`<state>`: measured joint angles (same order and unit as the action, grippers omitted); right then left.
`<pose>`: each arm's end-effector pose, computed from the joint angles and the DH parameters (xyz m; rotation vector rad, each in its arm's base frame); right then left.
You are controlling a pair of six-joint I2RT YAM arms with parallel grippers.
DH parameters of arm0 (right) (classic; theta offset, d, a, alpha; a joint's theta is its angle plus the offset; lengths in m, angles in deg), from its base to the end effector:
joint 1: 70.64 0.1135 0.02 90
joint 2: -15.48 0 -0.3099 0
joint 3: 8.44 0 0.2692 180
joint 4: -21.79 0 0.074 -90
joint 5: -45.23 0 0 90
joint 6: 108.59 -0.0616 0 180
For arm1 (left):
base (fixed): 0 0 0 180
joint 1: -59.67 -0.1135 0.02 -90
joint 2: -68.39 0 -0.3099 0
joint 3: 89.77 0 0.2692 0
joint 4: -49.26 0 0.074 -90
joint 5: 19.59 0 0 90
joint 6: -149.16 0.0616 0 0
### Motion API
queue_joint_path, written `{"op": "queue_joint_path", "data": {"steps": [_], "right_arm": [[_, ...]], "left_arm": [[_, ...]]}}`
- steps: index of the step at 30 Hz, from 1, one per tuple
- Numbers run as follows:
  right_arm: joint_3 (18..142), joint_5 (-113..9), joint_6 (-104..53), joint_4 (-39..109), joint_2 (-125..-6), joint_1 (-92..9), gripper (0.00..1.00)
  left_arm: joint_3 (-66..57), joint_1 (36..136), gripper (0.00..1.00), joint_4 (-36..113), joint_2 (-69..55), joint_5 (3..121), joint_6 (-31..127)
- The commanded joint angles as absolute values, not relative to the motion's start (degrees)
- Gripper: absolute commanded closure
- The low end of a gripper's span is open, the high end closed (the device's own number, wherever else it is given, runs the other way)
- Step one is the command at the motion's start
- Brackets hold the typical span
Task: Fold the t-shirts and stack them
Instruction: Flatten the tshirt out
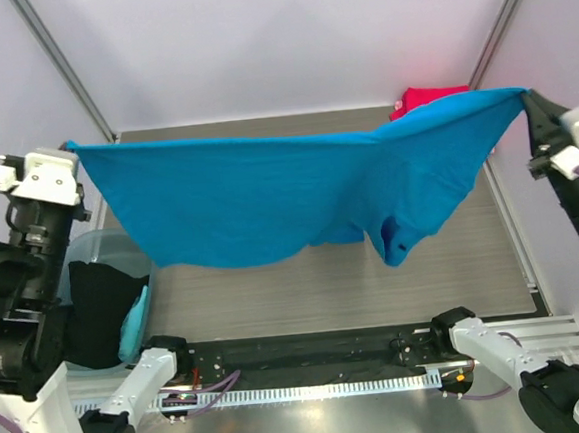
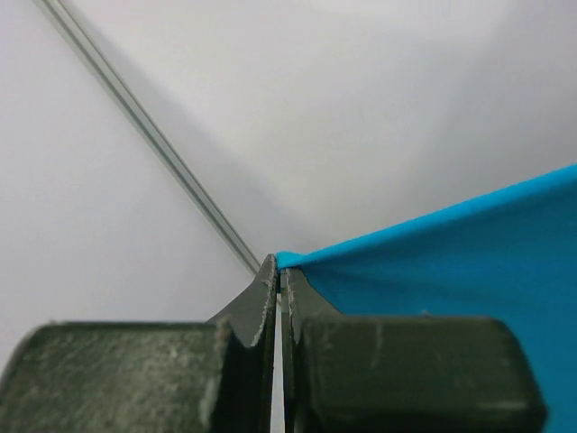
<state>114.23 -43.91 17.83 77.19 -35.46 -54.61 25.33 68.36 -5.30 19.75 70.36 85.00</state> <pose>0.0380 0.0099 0.6479 -0.5594 1.1649 -0.3149 0.0548 -0.0084 0.6209 0.4066 1.3057 0.2508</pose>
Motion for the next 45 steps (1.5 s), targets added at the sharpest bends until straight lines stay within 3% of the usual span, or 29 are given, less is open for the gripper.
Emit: {"op": "queue_joint_path", "data": {"steps": [1, 7, 10, 18, 24, 28, 32, 36, 45], "right_arm": [[120.3, -44.0, 17.4, 76.1, -40.1, -55.7, 0.99], [128.2, -44.0, 20.8, 70.8, -49.7, -55.7, 0.99], [122.7, -46.8, 24.1, 66.2, -52.3, -55.7, 0.99], [93.5, -49.3, 28.4, 49.1, -57.9, -56.2, 0.99], [83.9, -47.6, 30.2, 37.5, -72.1, -59.1, 0.99], [91.3, -43.1, 29.4, 35.0, -87.2, -61.8, 0.99], [108.5, -38.6, 28.3, 37.1, -103.3, -62.1, 0.99], [120.7, -38.7, 24.8, 38.5, -110.8, -62.0, 0.99], [127.7, -38.0, 25.0, 38.6, -118.9, -60.4, 0.99]], "left_arm": [[31.5, 67.8, 1.00, -5.2, 14.5, 70.7, 85.3], [35.4, 67.8, 1.00, -2.6, 5.8, 71.4, 88.7], [31.5, 67.8, 1.00, 0.9, 2.8, 72.2, 91.2], [16.9, 67.4, 1.00, 10.6, -12.2, 71.2, 93.7], [21.5, 67.5, 1.00, 12.6, -34.6, 68.0, 91.2], [31.1, 67.5, 1.00, 12.6, -49.4, 69.8, 91.7], [42.8, 66.7, 1.00, 12.2, -60.7, 73.7, 89.6], [54.6, 65.8, 1.00, 12.7, -68.1, 76.1, 86.6], [53.3, 65.8, 1.00, 14.8, -70.2, 76.6, 86.7]]}}
